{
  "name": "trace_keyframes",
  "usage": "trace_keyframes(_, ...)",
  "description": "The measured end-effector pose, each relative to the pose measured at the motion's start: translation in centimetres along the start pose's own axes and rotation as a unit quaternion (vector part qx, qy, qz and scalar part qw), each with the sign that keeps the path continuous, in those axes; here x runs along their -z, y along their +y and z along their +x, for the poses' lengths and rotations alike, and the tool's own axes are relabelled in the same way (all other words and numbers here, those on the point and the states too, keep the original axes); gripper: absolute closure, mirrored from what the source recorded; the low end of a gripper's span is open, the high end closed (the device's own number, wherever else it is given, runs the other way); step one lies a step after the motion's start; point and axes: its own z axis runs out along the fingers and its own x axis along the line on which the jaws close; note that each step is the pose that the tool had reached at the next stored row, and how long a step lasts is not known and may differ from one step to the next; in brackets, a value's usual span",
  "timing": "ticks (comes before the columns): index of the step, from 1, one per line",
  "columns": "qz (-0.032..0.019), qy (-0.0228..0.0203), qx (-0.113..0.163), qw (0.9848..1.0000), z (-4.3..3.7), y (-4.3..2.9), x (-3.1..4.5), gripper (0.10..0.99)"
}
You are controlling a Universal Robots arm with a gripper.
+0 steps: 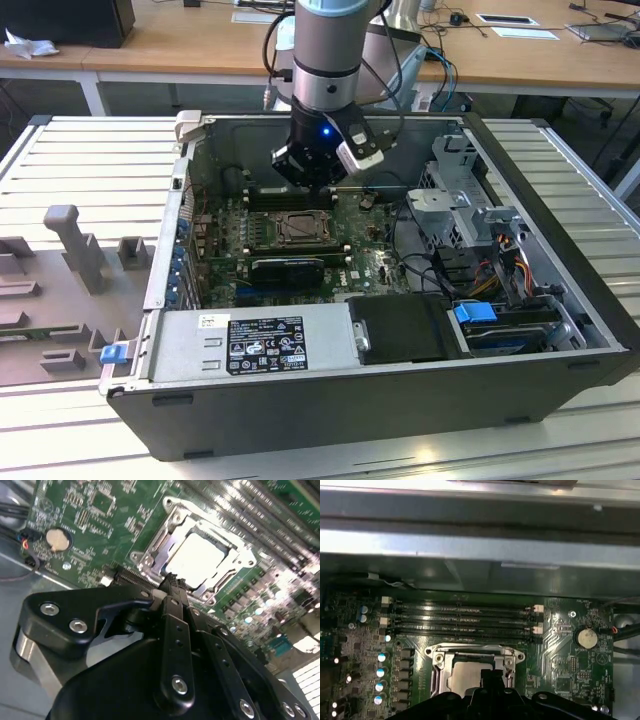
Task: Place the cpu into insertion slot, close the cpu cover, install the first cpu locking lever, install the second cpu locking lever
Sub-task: 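Install the second cpu locking lever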
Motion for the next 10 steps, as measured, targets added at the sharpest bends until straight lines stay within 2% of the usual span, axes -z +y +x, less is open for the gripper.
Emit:
trace_keyframes(2, 0.0007, 0.0002, 0.000, 1.0000, 0.09, -1.82, 0.00, 0.980)
trace_keyframes(3, 0.0007, 0.0002, 0.000, 1.0000, 0.12, -2.49, -0.03, 0.980)
trace_keyframes(8, 0.0007, 0.0004, 0.000, 1.0000, 0.22, -4.38, -0.08, 0.980)
trace_keyframes(10, 0.0003, 0.0005, 0.000, 1.0000, 0.50, -4.74, -0.06, 0.980)
